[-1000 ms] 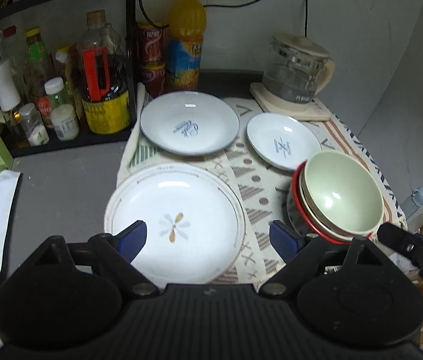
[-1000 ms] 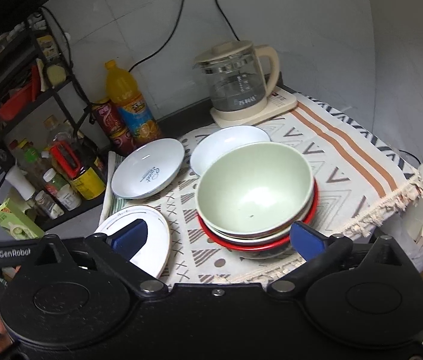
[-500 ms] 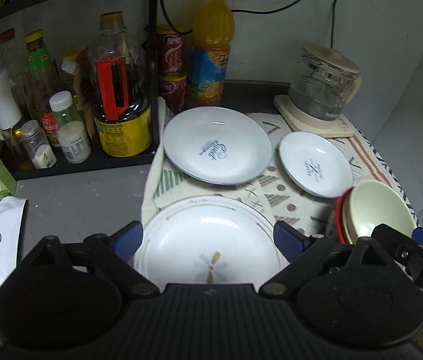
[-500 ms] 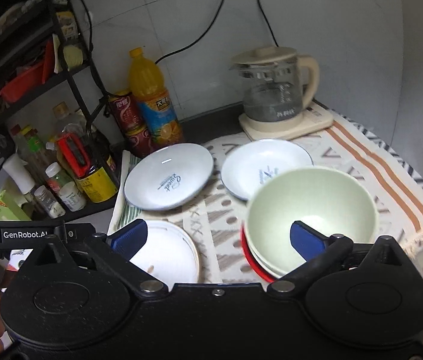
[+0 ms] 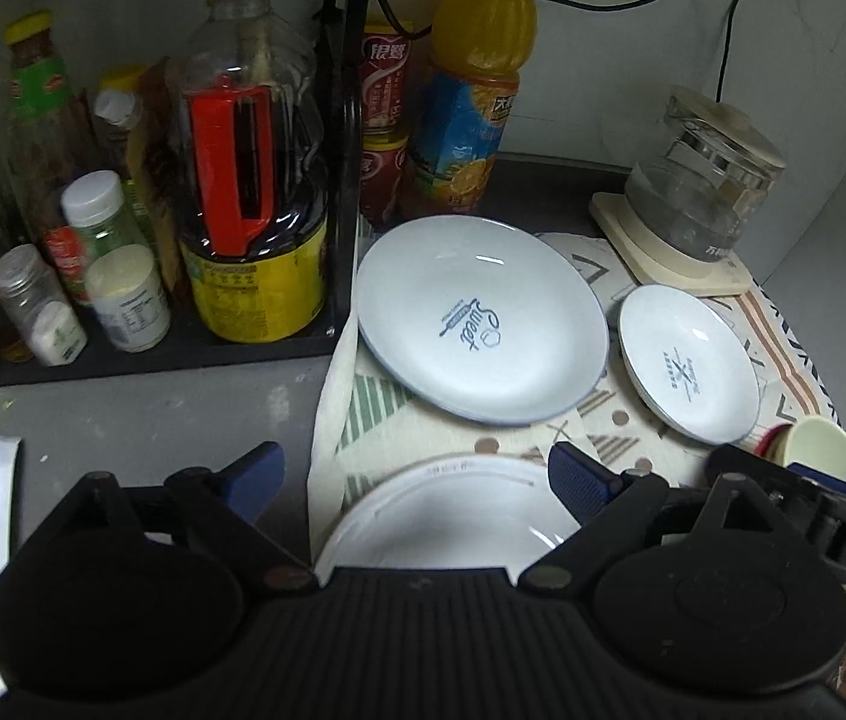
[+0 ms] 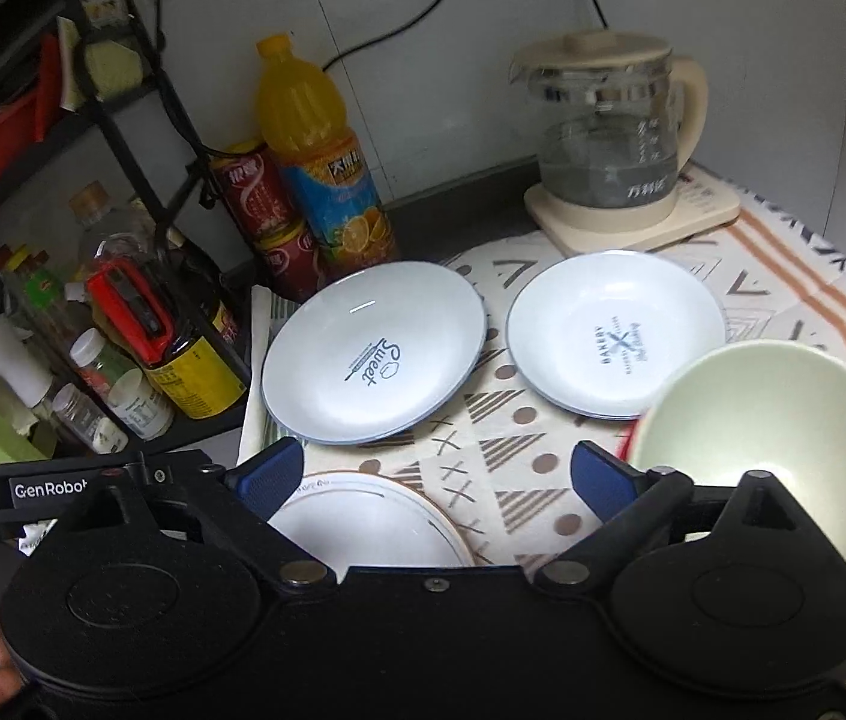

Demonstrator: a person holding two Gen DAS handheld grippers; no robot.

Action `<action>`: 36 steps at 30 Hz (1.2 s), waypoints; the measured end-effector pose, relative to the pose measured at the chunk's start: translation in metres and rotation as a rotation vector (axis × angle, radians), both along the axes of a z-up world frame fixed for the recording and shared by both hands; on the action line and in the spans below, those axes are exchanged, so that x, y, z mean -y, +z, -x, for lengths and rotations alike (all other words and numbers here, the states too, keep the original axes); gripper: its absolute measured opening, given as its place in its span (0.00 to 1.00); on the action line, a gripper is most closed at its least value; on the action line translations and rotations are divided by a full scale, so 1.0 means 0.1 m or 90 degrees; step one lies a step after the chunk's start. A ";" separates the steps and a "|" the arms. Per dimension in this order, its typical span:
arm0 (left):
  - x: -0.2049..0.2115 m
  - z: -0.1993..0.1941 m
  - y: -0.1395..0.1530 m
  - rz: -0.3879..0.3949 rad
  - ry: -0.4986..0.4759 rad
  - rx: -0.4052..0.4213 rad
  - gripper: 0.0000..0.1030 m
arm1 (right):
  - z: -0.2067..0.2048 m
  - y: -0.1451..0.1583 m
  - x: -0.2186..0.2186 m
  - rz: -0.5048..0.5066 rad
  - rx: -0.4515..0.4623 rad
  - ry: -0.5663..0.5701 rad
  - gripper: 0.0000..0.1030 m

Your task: Organize plates and bowls

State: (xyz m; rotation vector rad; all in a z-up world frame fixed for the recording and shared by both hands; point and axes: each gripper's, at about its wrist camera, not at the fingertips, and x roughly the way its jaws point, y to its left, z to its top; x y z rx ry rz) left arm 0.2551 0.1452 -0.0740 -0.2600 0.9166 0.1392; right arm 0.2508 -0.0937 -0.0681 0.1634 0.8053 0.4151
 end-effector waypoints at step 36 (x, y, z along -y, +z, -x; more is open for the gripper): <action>-0.29 -1.02 -1.09 0.107 -0.018 -0.046 0.38 | -1.26 -1.15 -0.65 -0.088 -0.216 -0.051 0.18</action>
